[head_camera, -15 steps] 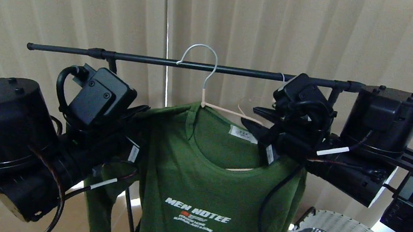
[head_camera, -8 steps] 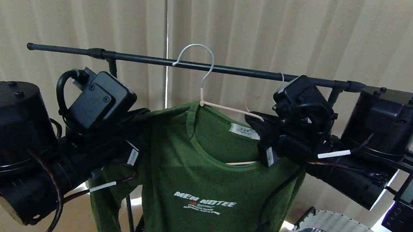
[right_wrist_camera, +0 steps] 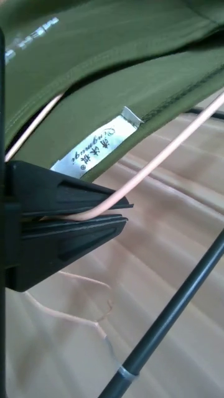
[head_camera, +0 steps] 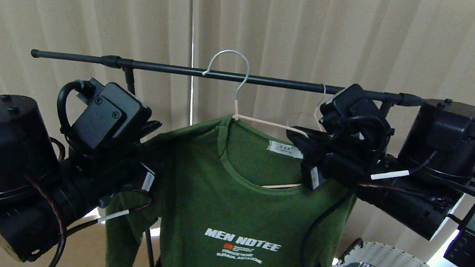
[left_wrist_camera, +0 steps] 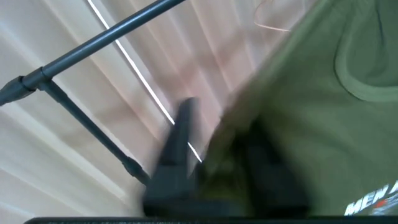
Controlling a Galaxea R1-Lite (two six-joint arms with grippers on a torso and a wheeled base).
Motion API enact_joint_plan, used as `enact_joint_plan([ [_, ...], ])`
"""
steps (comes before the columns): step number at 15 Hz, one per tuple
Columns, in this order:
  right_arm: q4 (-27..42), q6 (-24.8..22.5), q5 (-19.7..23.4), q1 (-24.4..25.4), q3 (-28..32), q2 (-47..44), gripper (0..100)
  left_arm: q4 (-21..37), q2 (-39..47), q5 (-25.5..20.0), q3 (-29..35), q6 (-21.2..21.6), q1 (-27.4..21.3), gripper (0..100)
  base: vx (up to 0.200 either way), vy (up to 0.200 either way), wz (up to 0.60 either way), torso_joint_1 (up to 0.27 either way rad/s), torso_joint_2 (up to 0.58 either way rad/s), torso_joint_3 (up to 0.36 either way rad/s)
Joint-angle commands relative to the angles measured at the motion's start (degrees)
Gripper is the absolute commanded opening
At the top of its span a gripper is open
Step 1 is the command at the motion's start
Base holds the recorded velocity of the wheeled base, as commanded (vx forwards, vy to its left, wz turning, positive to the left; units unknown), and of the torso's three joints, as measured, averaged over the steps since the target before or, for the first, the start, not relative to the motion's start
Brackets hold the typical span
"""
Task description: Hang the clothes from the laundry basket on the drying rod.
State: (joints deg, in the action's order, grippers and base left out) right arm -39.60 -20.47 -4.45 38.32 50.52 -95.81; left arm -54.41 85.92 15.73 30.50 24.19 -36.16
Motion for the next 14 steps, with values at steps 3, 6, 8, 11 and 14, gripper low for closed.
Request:
enact_joint_plan([
  [3,-0.04,0.08,-0.91,-0.17,-1.91,2.03,0,0.0,-2.77,-0.26,-3.08,-0.02,-0.05,100,0.0,0.0,0.0,0.0,0.0,0.0],
  [6,-0.04,0.34,-3.99,-1.75,-2.62,4.05,0,0.0,-8.05,-2.1,-7.83,-0.19,0.12,100,0.0,0.0,0.0,0.0,0.0,0.0],
  [8,-0.04,0.34,-4.25,-3.42,-3.32,5.54,0,0.09,-9.01,-2.1,-9.85,-0.19,0.21,100,0.0,0.0,0.0,0.0,0.0,0.0],
  [11,-0.13,0.43,-4.08,-5.71,-3.5,8.09,0,0.09,-8.49,-2.19,-12.66,-0.37,0.39,100,0.0,0.0,0.0,0.0,0.0,0.0],
  [14,-0.13,1.75,-3.72,-6.5,-3.58,10.02,0,0.0,-7.17,-2.19,-13.1,-0.28,0.39,100,0.0,0.0,0.0,0.0,0.0,0.0],
])
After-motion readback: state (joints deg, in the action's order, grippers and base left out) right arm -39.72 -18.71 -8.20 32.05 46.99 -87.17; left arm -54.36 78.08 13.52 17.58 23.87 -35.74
